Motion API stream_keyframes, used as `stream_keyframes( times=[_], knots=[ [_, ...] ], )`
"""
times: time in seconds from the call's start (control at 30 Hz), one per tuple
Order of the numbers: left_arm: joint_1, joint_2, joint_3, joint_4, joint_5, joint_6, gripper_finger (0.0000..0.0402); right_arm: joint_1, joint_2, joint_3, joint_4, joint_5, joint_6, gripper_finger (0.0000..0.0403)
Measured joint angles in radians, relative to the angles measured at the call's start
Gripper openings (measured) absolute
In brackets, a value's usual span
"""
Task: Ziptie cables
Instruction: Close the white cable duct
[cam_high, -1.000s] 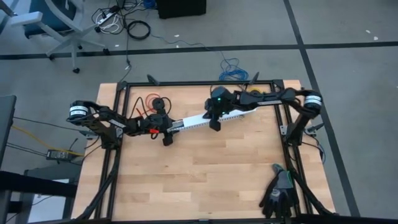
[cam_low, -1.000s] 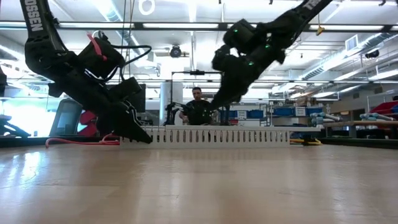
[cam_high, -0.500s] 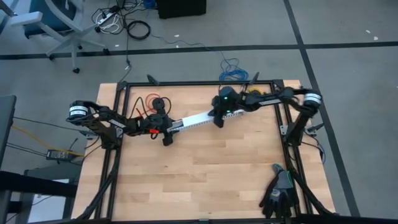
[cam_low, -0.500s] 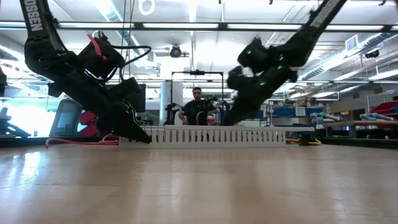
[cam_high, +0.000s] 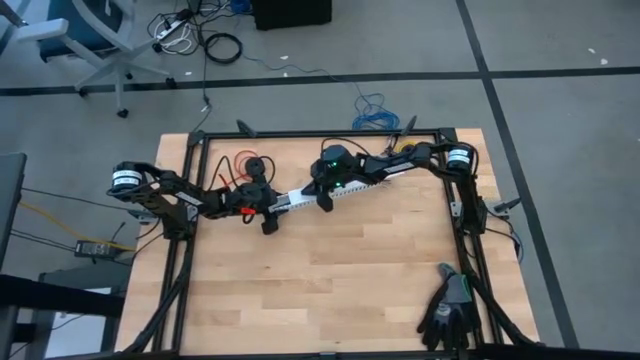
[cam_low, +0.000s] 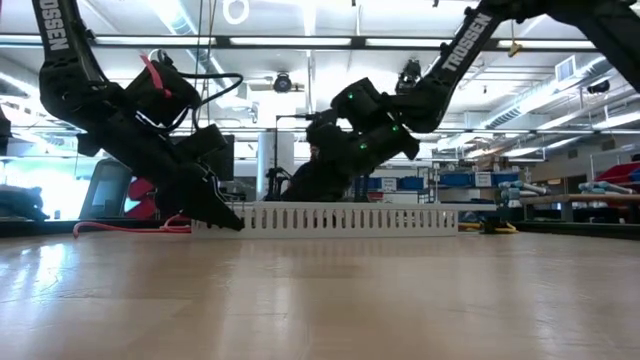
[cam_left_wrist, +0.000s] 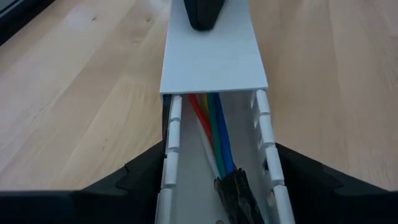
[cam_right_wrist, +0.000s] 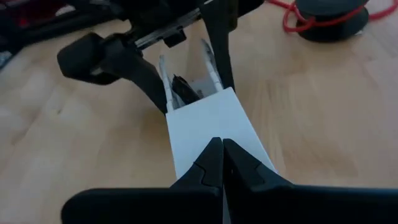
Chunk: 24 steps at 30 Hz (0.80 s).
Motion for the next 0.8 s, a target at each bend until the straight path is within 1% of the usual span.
stream_keyframes(
  times=[0.13,0.23,0.3,0.33,0.47,0.57,0.63,0.7,0.8],
  knots=[
    [0.0,0.001,0.001,0.004,0.005,0.002,0.0257,0.001,-0.052,-0.006,-0.021,0.007,-0.045,0.0],
    [0.0,0.001,0.001,0.004,0.005,0.002,0.0257,-0.001,-0.138,-0.034,-0.035,0.005,-0.074,0.0],
    [0.0,0.001,0.001,0.004,0.005,0.002,0.0257,-0.013,-0.214,-0.057,-0.104,0.009,-0.093,0.0],
    [0.0,0.001,0.001,0.003,0.004,0.002,0.0257,-0.019,-0.247,-0.068,-0.149,0.033,-0.109,0.0],
    [0.0,0.001,0.002,0.003,0.004,0.002,0.0257,-0.038,-0.386,-0.147,-0.327,0.187,-0.154,0.0],
    [0.0,0.001,0.002,0.004,0.003,0.002,0.0257,-0.055,-0.484,-0.219,-0.375,0.229,-0.146,0.0],
    [0.0,0.001,0.002,0.004,0.003,0.002,0.0257,-0.064,-0.517,-0.267,-0.38,0.239,-0.135,0.0],
    [0.0,0.001,0.002,0.007,0.003,0.002,0.0257,-0.069,-0.522,-0.302,-0.379,0.242,-0.118,0.0],
    [0.0,0.001,0.002,0.007,0.002,0.002,0.0257,-0.072,-0.461,-0.326,-0.316,0.24,-0.088,0.0]
  ],
)
